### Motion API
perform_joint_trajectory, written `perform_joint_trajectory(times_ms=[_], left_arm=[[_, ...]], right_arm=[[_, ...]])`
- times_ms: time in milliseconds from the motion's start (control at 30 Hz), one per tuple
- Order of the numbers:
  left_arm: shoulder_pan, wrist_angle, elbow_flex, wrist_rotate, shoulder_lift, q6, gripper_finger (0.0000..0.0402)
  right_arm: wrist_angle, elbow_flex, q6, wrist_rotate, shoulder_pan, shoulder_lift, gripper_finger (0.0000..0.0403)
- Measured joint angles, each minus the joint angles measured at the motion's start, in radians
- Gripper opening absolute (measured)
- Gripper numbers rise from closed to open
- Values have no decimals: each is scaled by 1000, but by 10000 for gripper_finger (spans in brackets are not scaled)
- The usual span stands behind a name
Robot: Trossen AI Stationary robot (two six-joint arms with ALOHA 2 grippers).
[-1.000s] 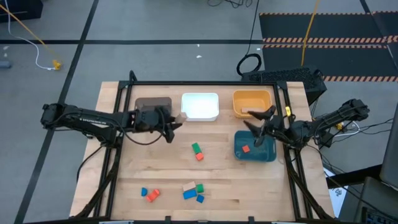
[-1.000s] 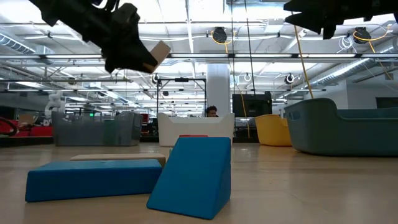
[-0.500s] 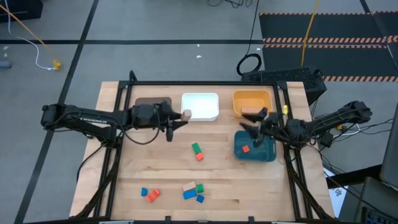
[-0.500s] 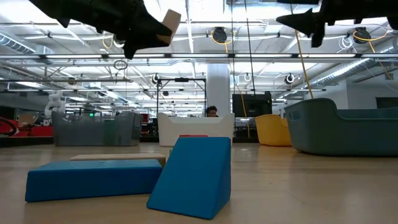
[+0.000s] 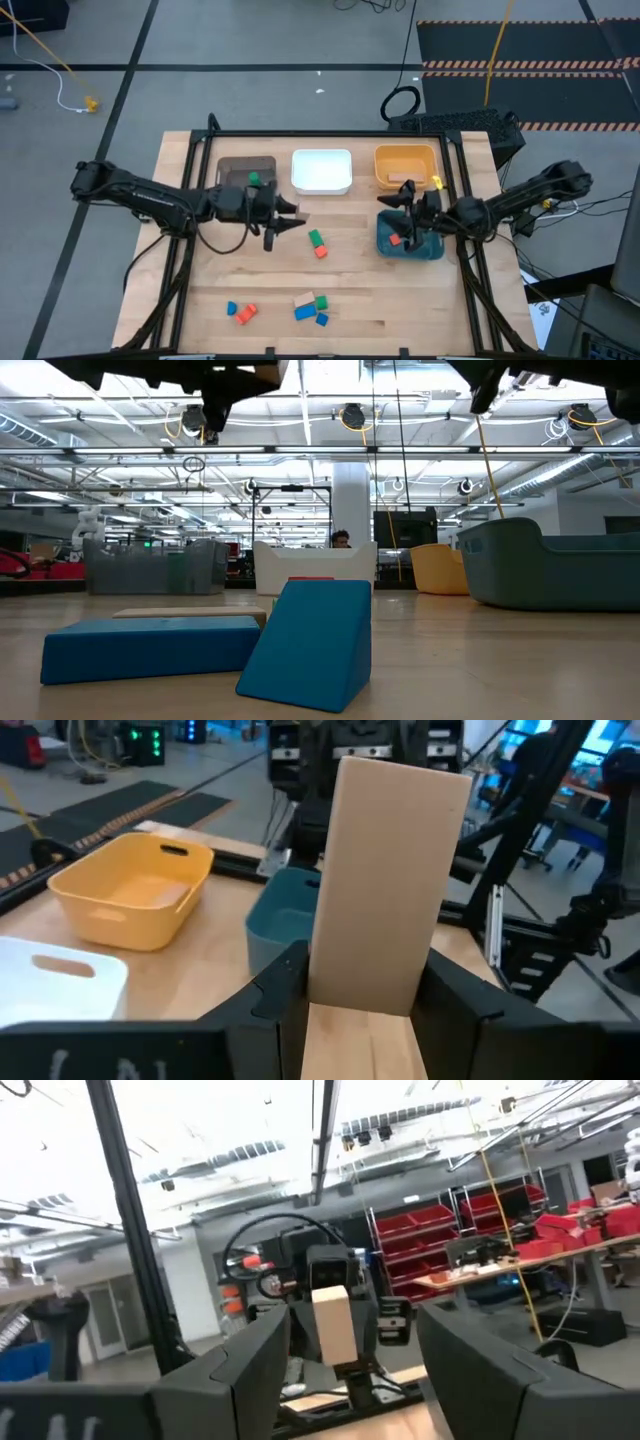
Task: Sort & place blocks by color
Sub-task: Put the top brown block into the yellow bin
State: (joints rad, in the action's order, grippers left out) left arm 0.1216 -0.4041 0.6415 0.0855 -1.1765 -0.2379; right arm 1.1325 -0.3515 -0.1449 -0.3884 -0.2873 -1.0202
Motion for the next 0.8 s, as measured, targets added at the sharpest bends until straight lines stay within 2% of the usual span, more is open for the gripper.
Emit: perform_joint_trajectory(times_ms=[267, 533, 800], left_arm=[[23, -76, 0, 2, -69, -6, 135], [32, -80, 0, 2, -70, -1, 135], [32, -80, 0, 4, -70, 30, 135]], right_arm=[[1, 0, -68, -1, 0, -58, 215], [0, 0, -157, -1, 0, -70, 215], [-8, 0, -152, -2, 0, -69, 215]])
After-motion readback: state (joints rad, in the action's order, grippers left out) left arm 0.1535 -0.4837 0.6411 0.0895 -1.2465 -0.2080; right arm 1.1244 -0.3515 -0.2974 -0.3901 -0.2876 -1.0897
